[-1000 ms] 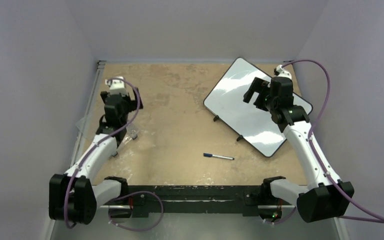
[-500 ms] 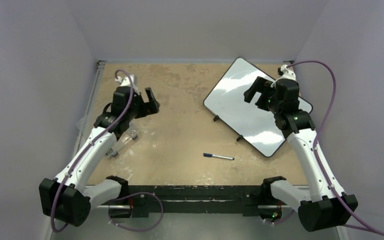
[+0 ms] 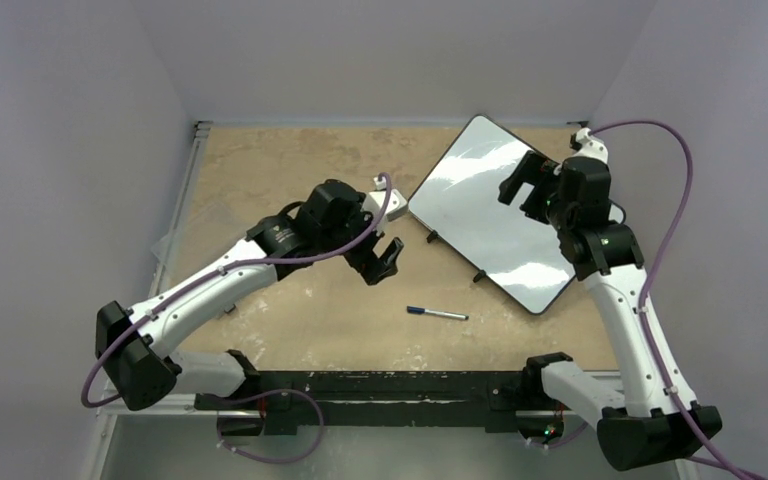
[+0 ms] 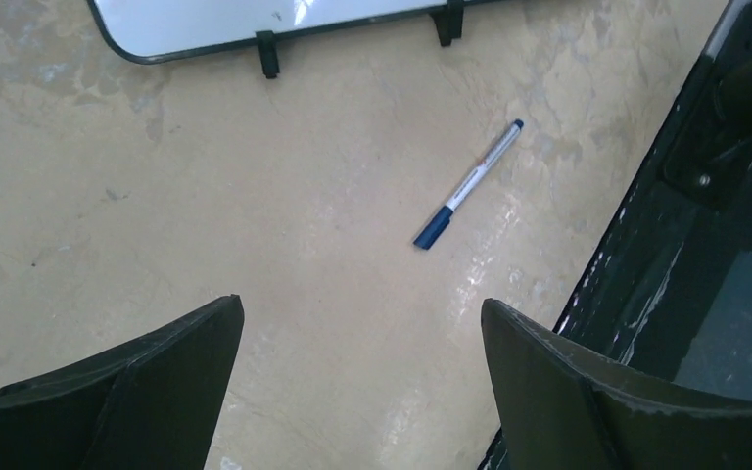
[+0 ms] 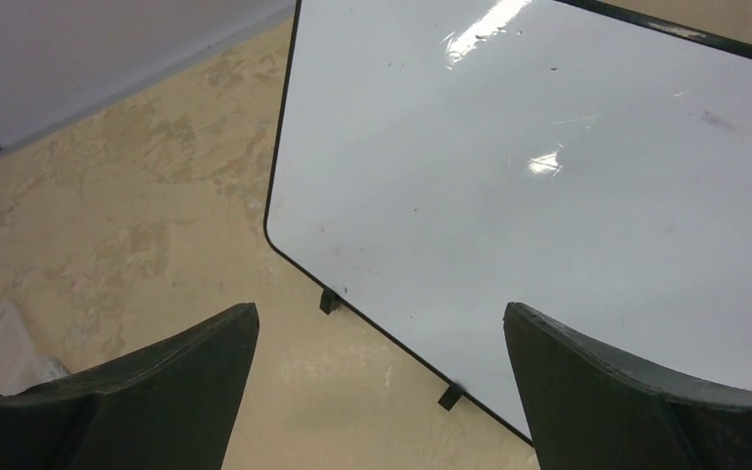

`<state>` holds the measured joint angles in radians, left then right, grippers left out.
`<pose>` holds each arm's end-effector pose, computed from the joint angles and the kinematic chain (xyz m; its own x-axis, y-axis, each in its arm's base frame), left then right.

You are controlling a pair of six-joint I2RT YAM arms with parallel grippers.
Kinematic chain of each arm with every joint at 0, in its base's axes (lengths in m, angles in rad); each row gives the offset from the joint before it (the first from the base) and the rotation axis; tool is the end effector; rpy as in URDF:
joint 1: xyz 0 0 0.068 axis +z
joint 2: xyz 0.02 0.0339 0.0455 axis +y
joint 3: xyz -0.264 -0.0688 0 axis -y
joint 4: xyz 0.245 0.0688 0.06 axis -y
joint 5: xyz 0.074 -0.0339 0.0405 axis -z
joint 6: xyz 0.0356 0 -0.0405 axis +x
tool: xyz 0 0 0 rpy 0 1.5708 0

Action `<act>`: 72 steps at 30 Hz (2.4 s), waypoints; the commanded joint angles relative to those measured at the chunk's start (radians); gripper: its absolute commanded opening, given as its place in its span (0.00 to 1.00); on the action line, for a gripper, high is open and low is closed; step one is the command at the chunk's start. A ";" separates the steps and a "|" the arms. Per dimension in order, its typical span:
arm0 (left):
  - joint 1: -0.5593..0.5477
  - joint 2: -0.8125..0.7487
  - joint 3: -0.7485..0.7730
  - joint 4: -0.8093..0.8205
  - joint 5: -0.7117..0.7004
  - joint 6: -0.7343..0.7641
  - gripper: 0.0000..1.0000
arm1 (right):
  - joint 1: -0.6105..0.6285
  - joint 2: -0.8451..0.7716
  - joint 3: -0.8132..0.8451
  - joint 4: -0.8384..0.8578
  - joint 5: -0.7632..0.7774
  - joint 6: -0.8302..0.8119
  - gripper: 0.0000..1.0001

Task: Write a sentence on the whiteboard
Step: Pick up the whiteboard marker from the center of the board.

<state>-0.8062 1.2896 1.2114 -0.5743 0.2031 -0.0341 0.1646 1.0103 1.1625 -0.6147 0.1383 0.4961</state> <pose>0.1902 -0.2086 0.3417 -0.4480 0.4188 -0.7899 0.8030 0.5770 -0.1495 0.2085 0.0297 0.3848 -0.4064 0.4104 -0.8163 0.1738 0.9119 0.3719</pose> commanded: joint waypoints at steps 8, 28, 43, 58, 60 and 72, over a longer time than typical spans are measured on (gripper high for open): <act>-0.140 0.198 -0.059 0.124 0.127 0.309 0.82 | 0.000 -0.079 -0.019 0.017 -0.012 0.023 0.99; -0.200 0.562 -0.016 0.304 0.120 0.358 0.75 | 0.001 -0.170 -0.130 0.042 -0.033 0.015 0.99; -0.260 0.656 -0.009 0.341 0.088 0.337 0.41 | 0.001 -0.177 -0.132 0.044 -0.039 0.007 0.99; -0.280 0.546 -0.171 0.499 0.133 0.231 0.00 | 0.000 -0.195 -0.154 0.084 -0.060 0.007 0.99; -0.280 0.510 -0.200 0.538 0.139 0.197 0.00 | 0.000 -0.201 -0.156 0.095 -0.068 0.009 0.99; -0.267 0.255 -0.268 0.558 0.167 0.083 0.00 | 0.000 -0.239 -0.152 0.179 -0.231 0.056 0.99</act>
<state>-1.0809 1.6592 0.9585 -0.0677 0.3336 0.1059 0.1646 0.7883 1.0054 -0.5060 0.0055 0.5167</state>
